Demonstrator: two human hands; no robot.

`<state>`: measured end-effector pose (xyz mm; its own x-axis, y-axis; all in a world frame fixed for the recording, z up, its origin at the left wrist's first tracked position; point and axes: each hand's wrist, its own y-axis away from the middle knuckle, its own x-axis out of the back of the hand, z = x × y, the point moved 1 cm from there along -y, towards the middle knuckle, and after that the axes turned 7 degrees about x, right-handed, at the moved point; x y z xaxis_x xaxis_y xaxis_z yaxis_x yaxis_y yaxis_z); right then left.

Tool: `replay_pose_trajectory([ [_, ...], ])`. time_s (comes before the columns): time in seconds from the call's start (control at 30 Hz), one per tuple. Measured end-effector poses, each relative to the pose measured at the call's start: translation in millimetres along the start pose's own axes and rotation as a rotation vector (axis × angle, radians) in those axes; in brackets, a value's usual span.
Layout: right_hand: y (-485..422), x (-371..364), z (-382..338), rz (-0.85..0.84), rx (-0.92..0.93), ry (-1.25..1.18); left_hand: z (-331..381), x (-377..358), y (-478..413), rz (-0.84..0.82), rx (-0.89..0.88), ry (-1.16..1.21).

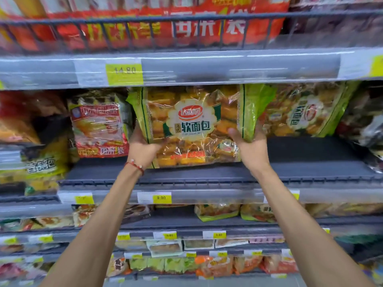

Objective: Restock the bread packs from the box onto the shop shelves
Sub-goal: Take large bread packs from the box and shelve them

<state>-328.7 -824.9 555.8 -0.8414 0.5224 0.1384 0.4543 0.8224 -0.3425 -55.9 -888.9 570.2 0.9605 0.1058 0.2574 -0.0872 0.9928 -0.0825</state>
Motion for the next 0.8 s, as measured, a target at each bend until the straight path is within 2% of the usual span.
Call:
replay_pose_trajectory([
  [0.1,1,-8,4,-0.080,0.005,0.077,-19,-2,-12,-0.039,0.001,0.016],
  [0.2,-4,-3,18,-0.142,0.007,0.128,-27,-1,-18,-0.050,-0.071,-0.025],
  [0.27,-4,2,22,-0.167,0.012,0.166,-33,0,-22,-0.026,-0.129,-0.093],
  [0.43,6,-1,28,-0.212,0.039,0.397,-40,1,-11,-0.016,-0.137,-0.368],
  [0.67,-2,-6,20,-0.037,0.123,0.415,-31,-3,-21,0.020,-0.308,-0.238],
  [0.8,-11,-11,16,-0.066,0.056,0.443,-30,-5,-32,0.034,-0.271,-0.190],
])
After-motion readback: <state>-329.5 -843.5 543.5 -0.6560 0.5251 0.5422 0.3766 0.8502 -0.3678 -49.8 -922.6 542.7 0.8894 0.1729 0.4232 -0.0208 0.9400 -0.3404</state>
